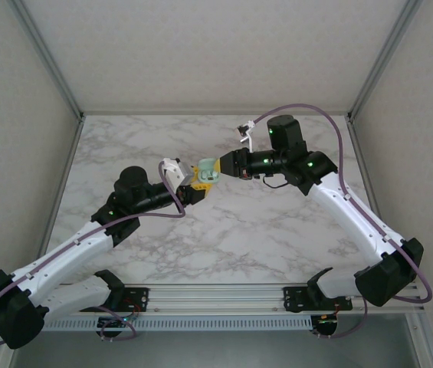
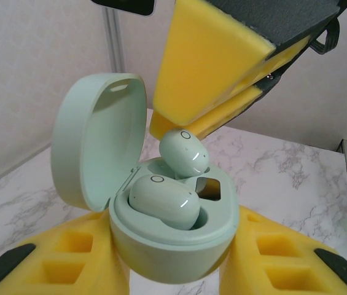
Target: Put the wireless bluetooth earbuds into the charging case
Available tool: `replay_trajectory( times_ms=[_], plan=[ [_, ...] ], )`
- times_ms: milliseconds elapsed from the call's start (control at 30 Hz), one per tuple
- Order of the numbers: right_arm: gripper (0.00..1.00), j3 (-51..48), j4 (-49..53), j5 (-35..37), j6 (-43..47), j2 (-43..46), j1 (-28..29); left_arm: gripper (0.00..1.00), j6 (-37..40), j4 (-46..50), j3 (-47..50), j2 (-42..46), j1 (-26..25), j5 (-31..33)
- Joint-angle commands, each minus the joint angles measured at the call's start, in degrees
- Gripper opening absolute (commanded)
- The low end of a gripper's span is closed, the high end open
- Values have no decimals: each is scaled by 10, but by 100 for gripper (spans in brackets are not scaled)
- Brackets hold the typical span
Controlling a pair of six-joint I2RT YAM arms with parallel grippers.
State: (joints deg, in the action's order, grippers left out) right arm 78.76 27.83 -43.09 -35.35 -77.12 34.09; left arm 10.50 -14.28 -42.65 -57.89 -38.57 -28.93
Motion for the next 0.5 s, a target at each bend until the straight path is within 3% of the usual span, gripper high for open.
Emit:
replay_trajectory(
  times_ms=[0,100,467],
  plan=[
    [29,8,-16,-3,-4,2,7,14,-6,-15,-22,1,-6,-15],
    [35,13,-5,4,1,-3,8,14,-5,-16,-22,1,-6,-15],
    [39,27,23,33,14,12,8,13,-4,-12,-22,4,-7,-11]
  ],
)
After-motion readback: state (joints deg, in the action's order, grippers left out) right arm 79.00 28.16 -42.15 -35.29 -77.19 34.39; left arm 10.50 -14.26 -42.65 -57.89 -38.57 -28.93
